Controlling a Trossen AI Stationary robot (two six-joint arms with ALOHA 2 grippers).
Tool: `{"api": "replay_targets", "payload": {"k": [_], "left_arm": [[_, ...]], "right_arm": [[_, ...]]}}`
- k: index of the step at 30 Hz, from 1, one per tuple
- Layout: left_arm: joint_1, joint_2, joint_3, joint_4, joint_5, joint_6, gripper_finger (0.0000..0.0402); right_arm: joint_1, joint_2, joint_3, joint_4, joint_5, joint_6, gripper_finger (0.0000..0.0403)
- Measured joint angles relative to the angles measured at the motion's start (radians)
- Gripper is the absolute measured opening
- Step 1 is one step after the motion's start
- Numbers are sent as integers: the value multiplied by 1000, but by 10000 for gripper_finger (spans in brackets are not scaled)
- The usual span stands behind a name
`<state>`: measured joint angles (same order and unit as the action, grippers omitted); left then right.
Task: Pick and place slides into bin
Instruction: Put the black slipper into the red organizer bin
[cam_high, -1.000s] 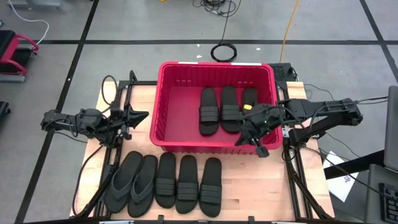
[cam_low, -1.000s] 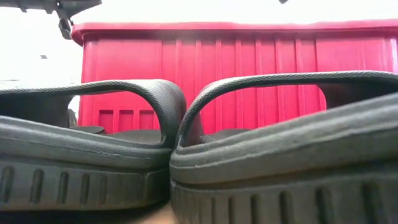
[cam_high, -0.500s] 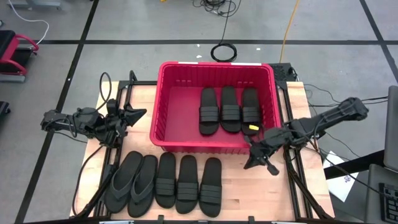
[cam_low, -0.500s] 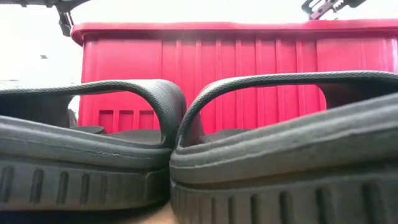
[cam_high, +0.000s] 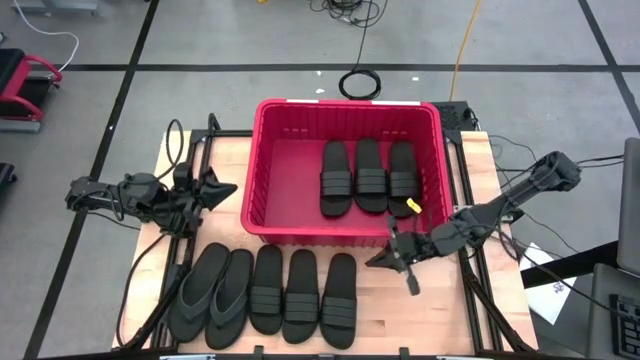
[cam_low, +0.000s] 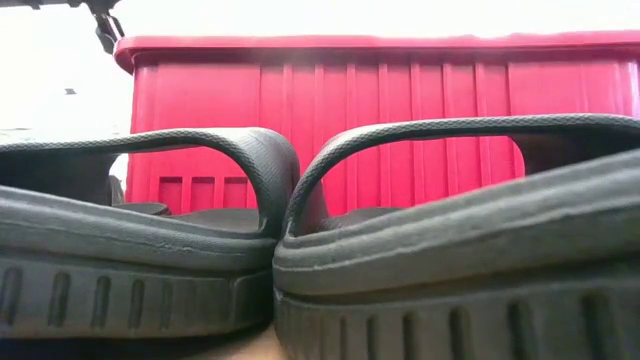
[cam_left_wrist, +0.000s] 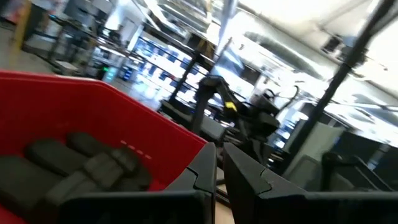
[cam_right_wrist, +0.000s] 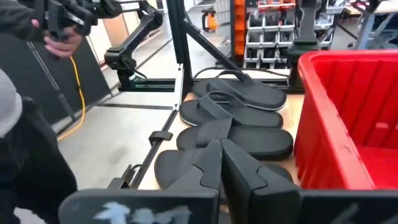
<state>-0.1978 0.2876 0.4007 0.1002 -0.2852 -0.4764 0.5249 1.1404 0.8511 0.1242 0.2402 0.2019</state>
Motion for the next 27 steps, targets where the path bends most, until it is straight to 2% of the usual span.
{"api": "replay_targets", "payload": {"k": [4, 10, 13, 16, 20, 23, 27], "left_arm": [[0, 0, 0, -11, 82, -4, 26], [0, 0, 0, -66, 161, -7, 26], [0, 0, 0, -90, 193, -20, 26], [0, 0, 0, -123, 210, -19, 26], [-1, 0, 0, -163, 210, -19, 26], [0, 0, 0, -193, 227, -24, 26], [0, 0, 0, -206, 276, -26, 26]], "right_arm": [[2, 125, 108, -54, -2, 17, 0], [1, 314, 370, -323, -10, 106, 0], [1, 374, 467, -364, -67, 105, 0], [-2, 418, 496, -389, -139, 110, 0], [-27, 482, 491, -480, -162, 189, 9], [-51, 518, 491, -478, -211, 242, 35], [-73, 570, 491, -476, -286, 299, 92]]}}
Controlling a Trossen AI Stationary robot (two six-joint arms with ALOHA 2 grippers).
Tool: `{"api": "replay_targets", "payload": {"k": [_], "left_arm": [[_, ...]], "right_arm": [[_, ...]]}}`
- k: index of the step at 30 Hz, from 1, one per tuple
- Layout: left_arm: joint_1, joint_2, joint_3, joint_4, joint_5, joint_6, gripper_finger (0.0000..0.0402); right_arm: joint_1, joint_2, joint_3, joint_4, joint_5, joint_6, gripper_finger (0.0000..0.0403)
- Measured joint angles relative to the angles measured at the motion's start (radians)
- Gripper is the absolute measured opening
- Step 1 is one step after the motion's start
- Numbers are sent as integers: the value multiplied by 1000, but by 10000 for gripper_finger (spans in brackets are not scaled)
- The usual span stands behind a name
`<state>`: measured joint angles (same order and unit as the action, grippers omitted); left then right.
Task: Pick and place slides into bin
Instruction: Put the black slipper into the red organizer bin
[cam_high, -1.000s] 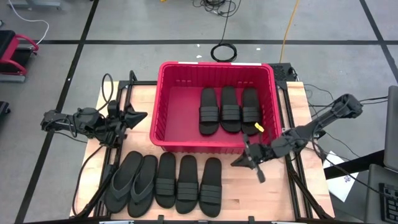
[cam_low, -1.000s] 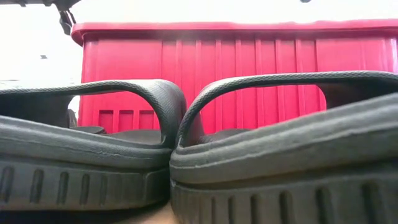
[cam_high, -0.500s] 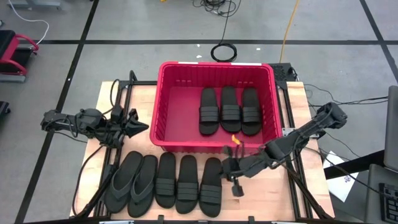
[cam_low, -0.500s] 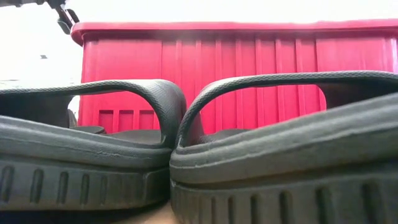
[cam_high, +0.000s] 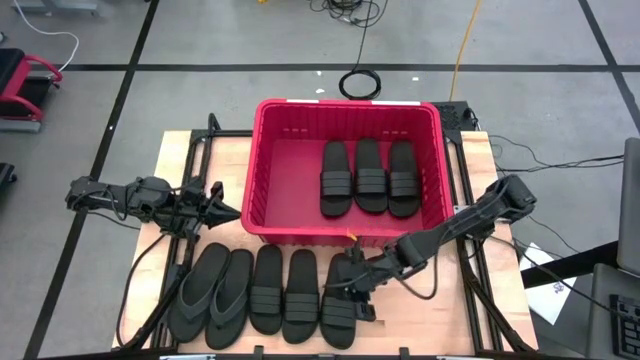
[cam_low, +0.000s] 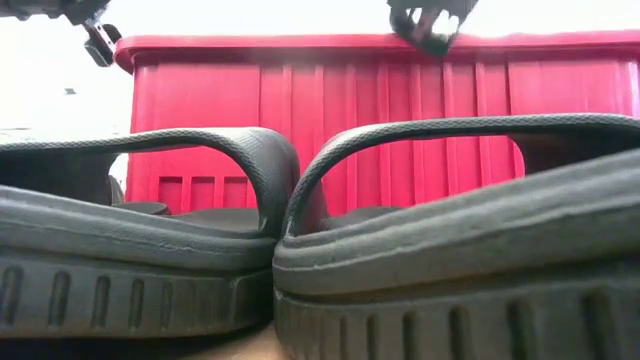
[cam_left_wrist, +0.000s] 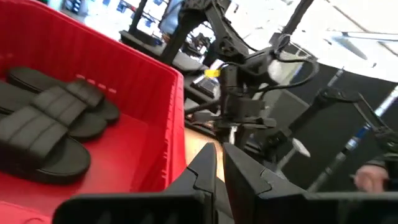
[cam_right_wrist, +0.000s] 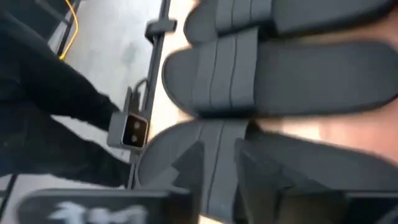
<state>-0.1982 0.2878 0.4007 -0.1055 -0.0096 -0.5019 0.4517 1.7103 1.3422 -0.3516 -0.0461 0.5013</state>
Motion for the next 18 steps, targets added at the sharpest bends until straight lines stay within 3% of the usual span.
{"api": "replay_targets", "payload": {"k": [5, 9, 18], "left_arm": [[0, 0, 0, 0, 18, -18, 26], [0, 0, 0, 0, 18, -32, 26], [0, 0, 0, 0, 17, -35, 26]], "right_arm": [[-15, 58, 1, 1, -137, 2, 170], [-13, 96, -9, -20, -147, 7, 212], [-50, 110, -115, 105, -218, 63, 237]]}}
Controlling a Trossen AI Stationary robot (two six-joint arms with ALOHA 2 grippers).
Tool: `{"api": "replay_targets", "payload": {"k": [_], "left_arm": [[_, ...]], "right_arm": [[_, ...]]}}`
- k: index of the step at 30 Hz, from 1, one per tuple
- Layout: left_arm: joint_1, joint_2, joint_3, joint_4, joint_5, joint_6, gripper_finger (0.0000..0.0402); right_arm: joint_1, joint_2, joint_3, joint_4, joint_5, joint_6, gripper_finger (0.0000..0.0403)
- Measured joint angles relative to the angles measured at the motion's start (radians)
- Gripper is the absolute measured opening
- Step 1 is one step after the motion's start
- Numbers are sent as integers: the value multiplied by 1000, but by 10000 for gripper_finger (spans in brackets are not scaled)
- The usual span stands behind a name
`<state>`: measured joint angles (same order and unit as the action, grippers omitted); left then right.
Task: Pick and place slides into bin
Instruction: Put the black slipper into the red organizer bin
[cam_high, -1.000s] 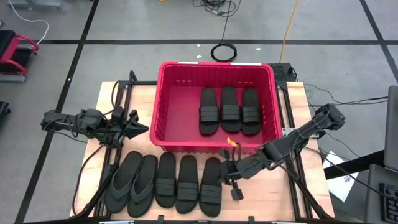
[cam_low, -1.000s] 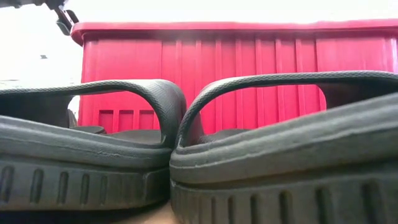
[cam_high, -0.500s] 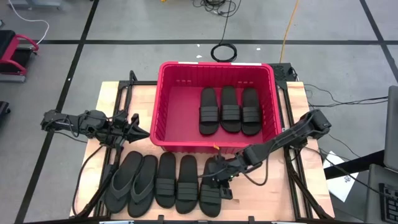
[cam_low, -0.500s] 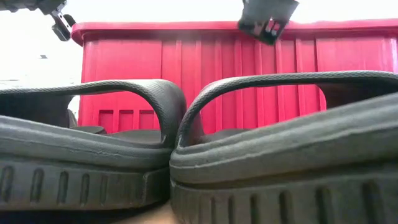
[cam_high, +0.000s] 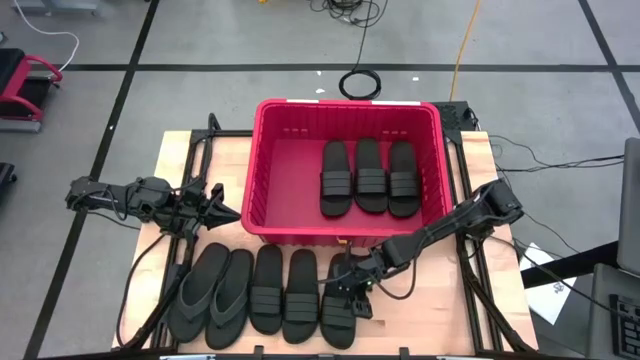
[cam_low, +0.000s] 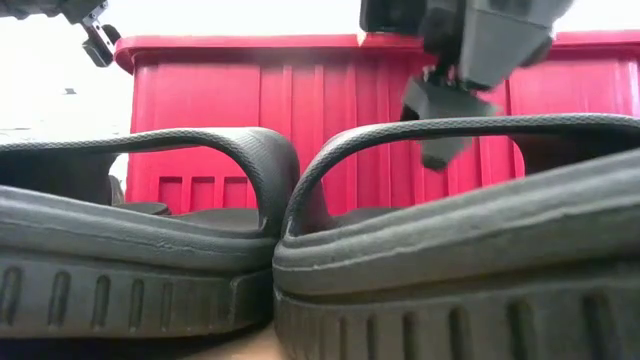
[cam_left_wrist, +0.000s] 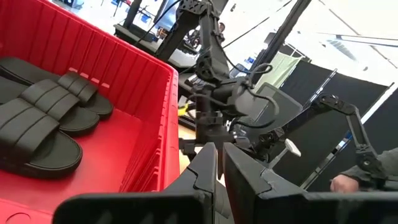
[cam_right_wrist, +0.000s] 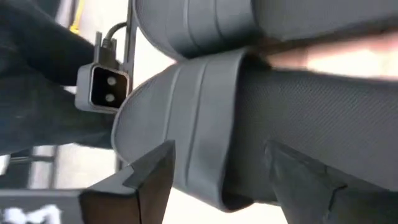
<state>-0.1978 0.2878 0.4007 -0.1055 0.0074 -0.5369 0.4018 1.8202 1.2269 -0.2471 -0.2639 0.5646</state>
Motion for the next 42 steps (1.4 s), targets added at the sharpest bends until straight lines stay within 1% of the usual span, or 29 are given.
{"api": "replay_targets", "payload": {"k": [5, 7, 13, 16, 18, 19, 23, 26, 27, 28, 34, 38, 40, 42], "left_arm": [[0, 0, 0, 0, 0, 0, 26], [0, 0, 0, 0, 0, 3, 26], [0, 0, 0, 0, 0, 8, 26], [0, 0, 0, -1, 0, 17, 26], [0, 0, 0, -2, 0, 23, 26], [0, 0, 0, -2, 0, 23, 26], [0, 0, 0, -5, -4, 19, 26], [0, 0, 0, -7, -5, 19, 26], [0, 0, 0, -10, -5, 18, 26], [0, 0, 0, -14, -5, 18, 26], [-1, 0, 0, -36, -4, 7, 26], [-1, 0, 0, -43, 0, 7, 26], [-1, 0, 0, -45, 0, 3, 26], [-1, 0, 0, -45, 0, 3, 26]], "right_arm": [[-4, 1, -86, 172, -108, 76, 233], [1, 0, -107, 211, -130, 93, 231], [16, 0, -146, 296, -124, 113, 217], [22, 0, -146, 297, -47, 111, 199], [25, 0, -146, 296, 17, 122, 180], [25, 0, -146, 296, 31, 131, 169], [34, 0, -146, 298, 25, 181, 106], [48, -1, -146, 304, 21, 183, 40], [50, -2, -146, 308, 1, 182, 22], [51, -2, -146, 313, -25, 181, 13], [82, -13, -125, 304, -95, 217, 6], [110, -29, -62, 298, -130, 210, 6], [124, -29, -10, 248, -122, 199, 5], [147, -31, 55, 137, -98, 182, 5]]}}
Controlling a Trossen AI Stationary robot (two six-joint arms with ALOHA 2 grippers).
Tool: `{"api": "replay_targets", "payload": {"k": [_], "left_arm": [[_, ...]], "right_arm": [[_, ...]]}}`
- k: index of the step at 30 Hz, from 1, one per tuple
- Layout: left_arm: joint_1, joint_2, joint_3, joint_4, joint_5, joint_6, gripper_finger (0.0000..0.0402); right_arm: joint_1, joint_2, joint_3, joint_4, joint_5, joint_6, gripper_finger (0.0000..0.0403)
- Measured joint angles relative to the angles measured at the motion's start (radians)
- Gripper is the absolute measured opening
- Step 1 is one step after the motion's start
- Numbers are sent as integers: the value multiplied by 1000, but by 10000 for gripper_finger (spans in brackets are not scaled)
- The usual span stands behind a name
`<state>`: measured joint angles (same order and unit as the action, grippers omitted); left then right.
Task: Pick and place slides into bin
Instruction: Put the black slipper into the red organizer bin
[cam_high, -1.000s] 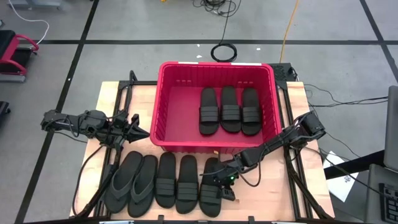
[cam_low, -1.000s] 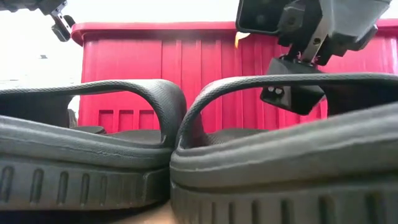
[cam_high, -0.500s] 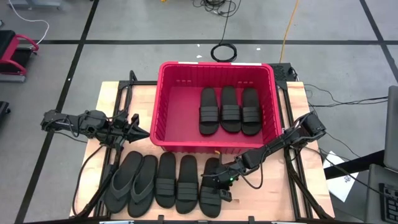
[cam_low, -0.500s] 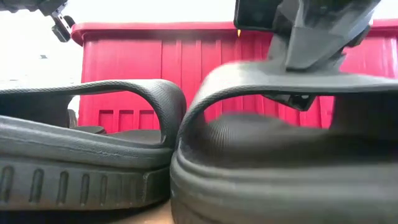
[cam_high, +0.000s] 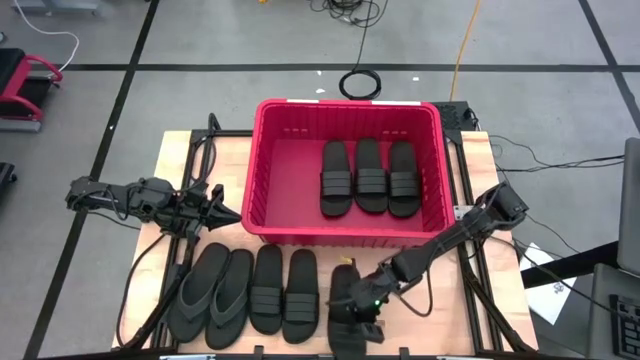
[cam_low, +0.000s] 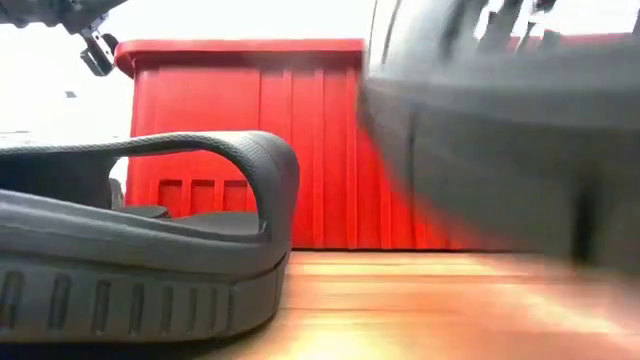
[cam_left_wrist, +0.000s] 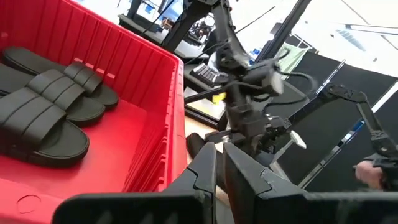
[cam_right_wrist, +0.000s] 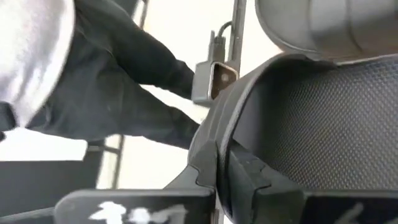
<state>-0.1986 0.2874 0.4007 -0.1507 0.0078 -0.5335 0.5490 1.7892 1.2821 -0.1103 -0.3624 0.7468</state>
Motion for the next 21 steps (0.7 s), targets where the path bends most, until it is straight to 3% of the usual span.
{"api": "replay_targets", "payload": {"k": [6, 14, 21], "left_arm": [[0, 0, 0, -5, 1, 0, 26], [1, 0, 0, -5, -36, -13, 26], [1, 0, 0, -4, -61, -27, 26]], "right_arm": [[37, -13, 252, -303, 75, -111, 5], [-4, -34, 559, -729, 279, -308, 5], [-91, -169, 672, -1023, 452, -467, 5]]}}
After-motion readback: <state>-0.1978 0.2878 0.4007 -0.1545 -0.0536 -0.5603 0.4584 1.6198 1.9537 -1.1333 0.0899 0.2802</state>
